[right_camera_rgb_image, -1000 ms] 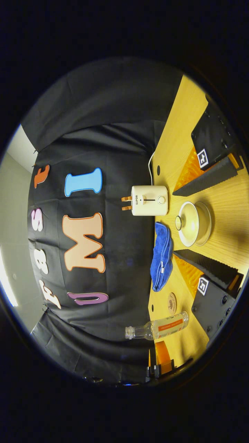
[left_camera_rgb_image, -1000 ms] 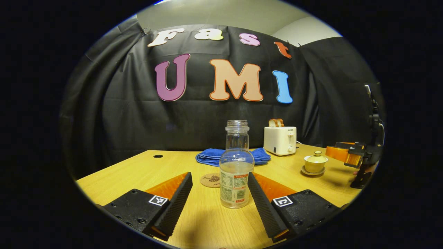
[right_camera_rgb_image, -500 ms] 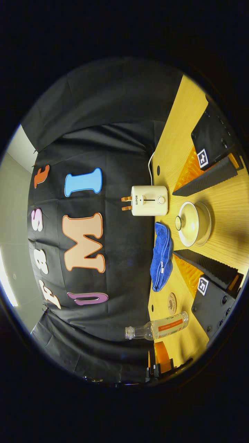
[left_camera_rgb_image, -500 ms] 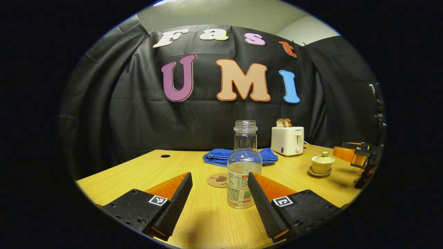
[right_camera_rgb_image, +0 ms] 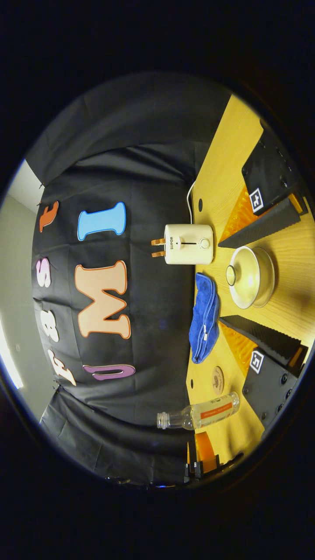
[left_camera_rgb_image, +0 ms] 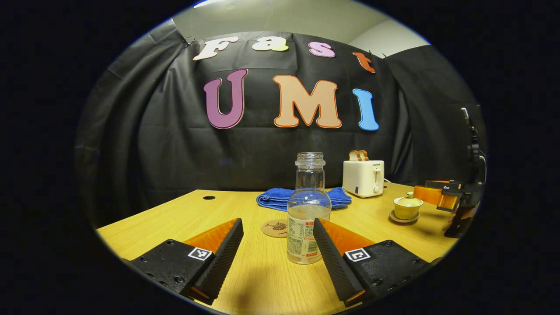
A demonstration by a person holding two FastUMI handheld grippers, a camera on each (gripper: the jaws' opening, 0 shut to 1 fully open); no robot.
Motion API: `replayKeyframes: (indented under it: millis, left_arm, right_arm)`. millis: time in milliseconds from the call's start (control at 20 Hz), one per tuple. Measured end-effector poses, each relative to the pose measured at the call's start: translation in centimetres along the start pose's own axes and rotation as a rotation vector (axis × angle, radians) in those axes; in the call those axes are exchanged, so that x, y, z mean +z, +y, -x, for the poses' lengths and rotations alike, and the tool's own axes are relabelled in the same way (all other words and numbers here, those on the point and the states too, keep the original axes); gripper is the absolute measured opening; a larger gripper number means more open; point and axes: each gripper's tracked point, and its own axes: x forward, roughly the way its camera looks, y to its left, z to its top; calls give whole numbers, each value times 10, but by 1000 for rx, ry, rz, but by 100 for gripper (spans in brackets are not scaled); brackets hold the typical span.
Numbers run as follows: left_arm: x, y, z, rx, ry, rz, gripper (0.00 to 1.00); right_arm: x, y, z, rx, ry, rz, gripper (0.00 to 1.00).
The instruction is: Open the teacup lid with one hand, grasp the water bottle and pour water into the teacup with the other hand; after pouring, place the water bottle on the coaster and then close the teacup lid.
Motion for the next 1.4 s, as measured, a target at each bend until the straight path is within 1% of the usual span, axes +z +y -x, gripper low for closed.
replayKeyframes:
  millis: [50, 100, 150, 200, 250, 300, 350, 450, 500, 650, 700, 750, 850, 950, 1050, 1150, 1400]
  left_arm:
    - [1, 0, 0, 0, 0, 0, 96]
    - [1, 0, -1, 0, 0, 0, 94]
    - [2, 0, -1, 0, 0, 0, 94]
    - [0, -1, 0, 0, 0, 0, 96]
    - [1, 0, 0, 0, 0, 0, 94]
    - [0, 0, 0, 0, 0, 0, 94]
    - [0, -1, 1, 0, 0, 0, 94]
    - [0, -1, 0, 0, 0, 0, 94]
    - [-1, 0, 1, 0, 0, 0, 94]
    - [1, -1, 0, 0, 0, 0, 94]
    - [0, -1, 0, 0, 0, 1, 94]
    - [0, -1, 1, 1, 0, 0, 94]
    - [0, -1, 0, 1, 0, 1, 94]
    - [1, 0, -1, 0, 0, 1, 94]
    - [1, 0, 0, 0, 1, 1, 94]
    - [0, -2, -1, 1, 1, 1, 94]
    - [-1, -1, 0, 0, 1, 2, 94]
  right_arm:
    - [0, 0, -5, 0, 4, 1, 95]
    - [-3, 2, -9, 3, 12, 2, 95]
    - [-5, 3, -14, 4, 28, 2, 97]
    - [-9, 4, -19, 6, 46, 2, 96]
    - [-12, 5, -23, 11, 68, 3, 95]
    - [-15, 4, -27, 9, 87, 5, 97]
    - [-16, 3, -32, 3, 98, 8, 99]
    - [-19, 1, -39, -12, 115, 11, 98]
    - [-20, -1, -40, -22, 126, 8, 95]
    - [-24, -5, -44, -43, 158, 1, 63]
    - [-28, -4, -46, -41, 167, 4, 55]
    - [-26, -3, -47, -38, 168, 11, 51]
    - [-23, -1, -46, -35, 164, 15, 50]
    - [-25, -2, -49, -39, 158, 21, 35]
    - [-26, -2, -48, -34, 159, 18, 36]
    - [-25, -1, -48, -34, 151, 18, 31]
    - [-11, -3, -40, -34, 67, 17, 31]
